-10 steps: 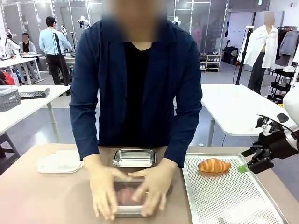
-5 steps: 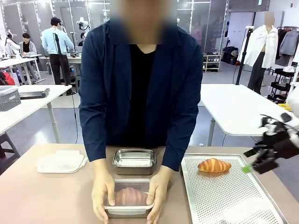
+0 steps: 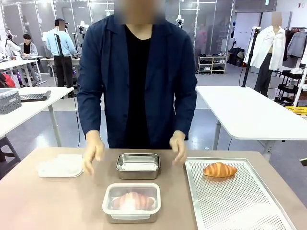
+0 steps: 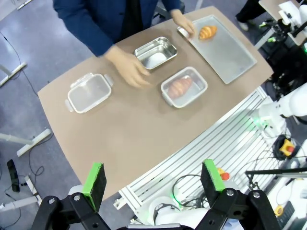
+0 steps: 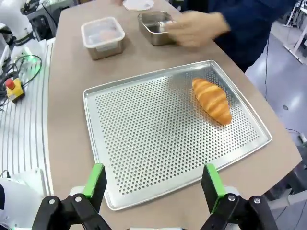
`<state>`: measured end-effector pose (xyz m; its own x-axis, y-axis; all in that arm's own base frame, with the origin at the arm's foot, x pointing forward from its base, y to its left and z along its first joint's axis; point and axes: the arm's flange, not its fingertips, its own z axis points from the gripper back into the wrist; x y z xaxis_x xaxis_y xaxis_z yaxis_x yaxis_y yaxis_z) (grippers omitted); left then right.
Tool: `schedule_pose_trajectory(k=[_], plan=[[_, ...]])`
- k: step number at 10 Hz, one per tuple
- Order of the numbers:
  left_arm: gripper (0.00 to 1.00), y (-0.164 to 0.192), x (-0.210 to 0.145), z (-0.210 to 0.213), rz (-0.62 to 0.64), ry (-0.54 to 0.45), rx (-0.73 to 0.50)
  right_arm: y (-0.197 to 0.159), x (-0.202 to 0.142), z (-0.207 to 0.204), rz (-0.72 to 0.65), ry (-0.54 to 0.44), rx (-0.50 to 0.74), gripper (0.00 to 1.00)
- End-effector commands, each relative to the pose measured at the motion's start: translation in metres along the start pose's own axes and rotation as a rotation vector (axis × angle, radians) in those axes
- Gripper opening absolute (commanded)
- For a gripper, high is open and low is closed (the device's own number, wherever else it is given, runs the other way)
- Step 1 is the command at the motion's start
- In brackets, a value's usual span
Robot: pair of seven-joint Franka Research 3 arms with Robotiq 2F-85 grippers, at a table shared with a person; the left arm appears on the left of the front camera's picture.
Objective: Place the bread into the airtight container.
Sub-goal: Pick up a Butter Roll and place it into an empty Airtight Container.
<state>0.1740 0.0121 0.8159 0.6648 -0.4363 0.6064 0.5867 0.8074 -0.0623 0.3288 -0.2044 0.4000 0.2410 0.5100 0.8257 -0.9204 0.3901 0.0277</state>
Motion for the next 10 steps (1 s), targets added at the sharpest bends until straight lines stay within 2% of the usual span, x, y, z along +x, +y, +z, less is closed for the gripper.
schedule_pose_trajectory(k=[1, 6, 7, 10], plan=[[1.00, -0.001, 0.001, 0.001, -0.009, -0.001, -0.004, -0.009, 0.001, -0.009, 0.013, -0.013, -0.008, 1.00], [1.00, -0.001, 0.001, 0.001, -0.009, -0.001, -0.004, -0.018, 0.019, -0.006, 0.030, 0.035, -0.006, 1.00], [1.00, -0.001, 0.001, 0.001, -0.009, -0.001, -0.004, -0.019, 0.029, -0.007, 0.043, 0.062, -0.007, 1.00], [1.00, -0.001, 0.001, 0.001, -0.009, -0.001, -0.004, -0.023, 0.086, -0.020, 0.144, 0.208, 0.017, 1.00]])
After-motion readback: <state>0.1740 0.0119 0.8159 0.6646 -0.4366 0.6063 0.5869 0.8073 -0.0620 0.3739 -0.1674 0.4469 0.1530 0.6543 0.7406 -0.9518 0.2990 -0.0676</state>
